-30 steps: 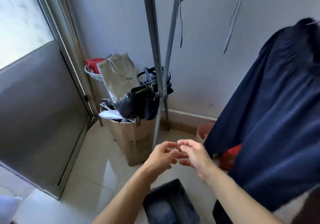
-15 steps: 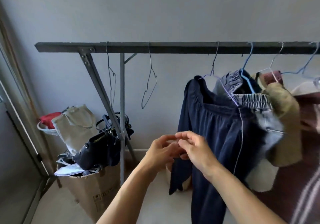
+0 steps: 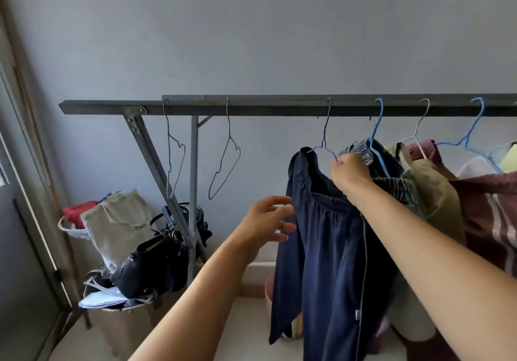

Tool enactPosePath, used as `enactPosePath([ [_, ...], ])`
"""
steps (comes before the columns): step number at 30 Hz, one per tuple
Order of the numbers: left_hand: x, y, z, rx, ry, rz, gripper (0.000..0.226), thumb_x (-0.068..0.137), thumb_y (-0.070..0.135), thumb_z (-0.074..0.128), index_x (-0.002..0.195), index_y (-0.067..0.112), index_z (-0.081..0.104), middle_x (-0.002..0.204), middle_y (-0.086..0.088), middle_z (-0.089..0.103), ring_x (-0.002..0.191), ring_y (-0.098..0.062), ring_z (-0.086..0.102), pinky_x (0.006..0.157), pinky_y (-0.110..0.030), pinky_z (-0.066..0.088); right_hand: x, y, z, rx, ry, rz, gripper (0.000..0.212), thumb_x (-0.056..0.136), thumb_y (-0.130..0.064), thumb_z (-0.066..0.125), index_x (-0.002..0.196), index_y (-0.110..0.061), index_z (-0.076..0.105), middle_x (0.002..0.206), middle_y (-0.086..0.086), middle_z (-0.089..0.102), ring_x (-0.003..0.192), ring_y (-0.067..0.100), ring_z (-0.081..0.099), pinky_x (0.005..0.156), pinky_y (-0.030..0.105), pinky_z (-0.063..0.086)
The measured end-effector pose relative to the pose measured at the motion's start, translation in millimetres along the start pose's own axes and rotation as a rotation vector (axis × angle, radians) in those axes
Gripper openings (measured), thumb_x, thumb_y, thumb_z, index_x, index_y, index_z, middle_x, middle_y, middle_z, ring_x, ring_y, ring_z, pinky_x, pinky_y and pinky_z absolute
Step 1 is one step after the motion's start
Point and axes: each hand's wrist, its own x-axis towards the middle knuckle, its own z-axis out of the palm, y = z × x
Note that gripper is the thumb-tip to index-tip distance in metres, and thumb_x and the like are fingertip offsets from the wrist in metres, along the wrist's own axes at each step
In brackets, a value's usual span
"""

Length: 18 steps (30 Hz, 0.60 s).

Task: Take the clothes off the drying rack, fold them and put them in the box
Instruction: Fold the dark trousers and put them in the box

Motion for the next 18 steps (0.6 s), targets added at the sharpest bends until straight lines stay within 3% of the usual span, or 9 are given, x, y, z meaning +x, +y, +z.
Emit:
enactPosePath([
  [2, 2, 2, -7, 0.024, 0.013, 0.005, 0.013, 0.098, 0.020, 0.057, 0.111, 0.024, 0.061, 0.112, -0.009, 0.067, 0.087, -0.018, 0.068, 0.083, -0.038, 0.058, 7, -5, -3, 0.108, 0.074, -0.038, 0.032, 0.095, -0.008, 0.039, 0.090, 0.015, 0.060, 0.083, 0.029, 0.065, 0.066, 0.029, 0.054, 0.059, 0.035, 0.040],
  [4, 4, 4, -15, 0.035, 0.035, 0.016, 0.014, 0.098, 0.020, 0.057, 0.111, 0.025, 0.061, 0.109, -0.006, 0.068, 0.090, -0.018, 0.068, 0.086, -0.039, 0.057, 6, -14, -14, 0.142, 0.119, -0.117, 0.033, 0.095, -0.008, 0.039, 0.092, 0.014, 0.063, 0.094, 0.030, 0.067, 0.071, 0.031, 0.056, 0.063, 0.036, 0.042],
  [7, 12, 5, -24, 0.108, 0.088, 0.056, 0.021, 0.100, 0.018, 0.052, 0.119, 0.023, 0.059, 0.113, -0.002, 0.066, 0.103, -0.017, 0.063, 0.091, -0.038, 0.054, 2, -23, -33, 0.129, 0.088, -0.241, 0.028, 0.095, -0.013, 0.047, 0.084, -0.001, 0.070, 0.089, 0.013, 0.069, 0.071, 0.022, 0.056, 0.065, 0.028, 0.042],
  [10, 24, 1, -30, 0.213, 0.149, 0.160, 0.038, 0.103, 0.014, 0.041, 0.141, 0.020, 0.044, 0.133, -0.001, 0.056, 0.117, -0.013, 0.053, 0.096, -0.028, 0.047, -8, -24, -51, 0.138, 0.010, -0.347, 0.028, 0.092, -0.025, 0.057, 0.073, -0.010, 0.070, 0.070, -0.002, 0.065, 0.066, 0.015, 0.055, 0.067, 0.027, 0.044],
  [12, 31, -1, -32, 0.292, 0.230, 0.255, 0.053, 0.104, 0.015, 0.041, 0.153, 0.021, 0.023, 0.151, -0.002, 0.037, 0.138, -0.014, 0.036, 0.115, -0.033, 0.032, -18, -19, -61, 0.098, -0.047, -0.386, 0.033, 0.092, -0.033, 0.061, 0.067, -0.013, 0.068, 0.051, -0.014, 0.055, 0.059, 0.004, 0.049, 0.063, 0.026, 0.040],
  [14, 35, -3, -35, 0.450, 0.313, 0.303, 0.065, 0.103, 0.021, 0.045, 0.157, 0.021, 0.008, 0.161, 0.001, 0.015, 0.149, -0.015, 0.011, 0.122, -0.033, 0.009, -26, -13, -69, 0.068, -0.109, -0.413, 0.037, 0.091, -0.037, 0.064, 0.064, -0.012, 0.067, 0.045, -0.020, 0.055, 0.055, 0.000, 0.051, 0.060, 0.022, 0.035],
  [16, 36, -8, -42, 0.611, 0.367, 0.311, 0.060, 0.102, 0.030, 0.048, 0.154, 0.022, 0.020, 0.156, -0.001, 0.026, 0.147, -0.017, 0.016, 0.120, -0.035, 0.014, -30, -7, -74, 0.101, -0.152, -0.439, 0.037, 0.089, -0.036, 0.067, 0.064, -0.009, 0.068, 0.047, -0.018, 0.058, 0.052, -0.003, 0.053, 0.062, 0.021, 0.036],
  [18, 32, -11, -48, 0.740, 0.360, 0.344, 0.029, 0.102, 0.033, 0.047, 0.126, 0.019, 0.053, 0.120, -0.002, 0.059, 0.122, -0.027, 0.049, 0.100, -0.040, 0.039, -30, -1, -77, 0.177, -0.167, -0.458, 0.037, 0.088, -0.035, 0.069, 0.066, -0.005, 0.069, 0.057, 0.009, 0.060, 0.052, 0.012, 0.049, 0.061, 0.024, 0.037],
])
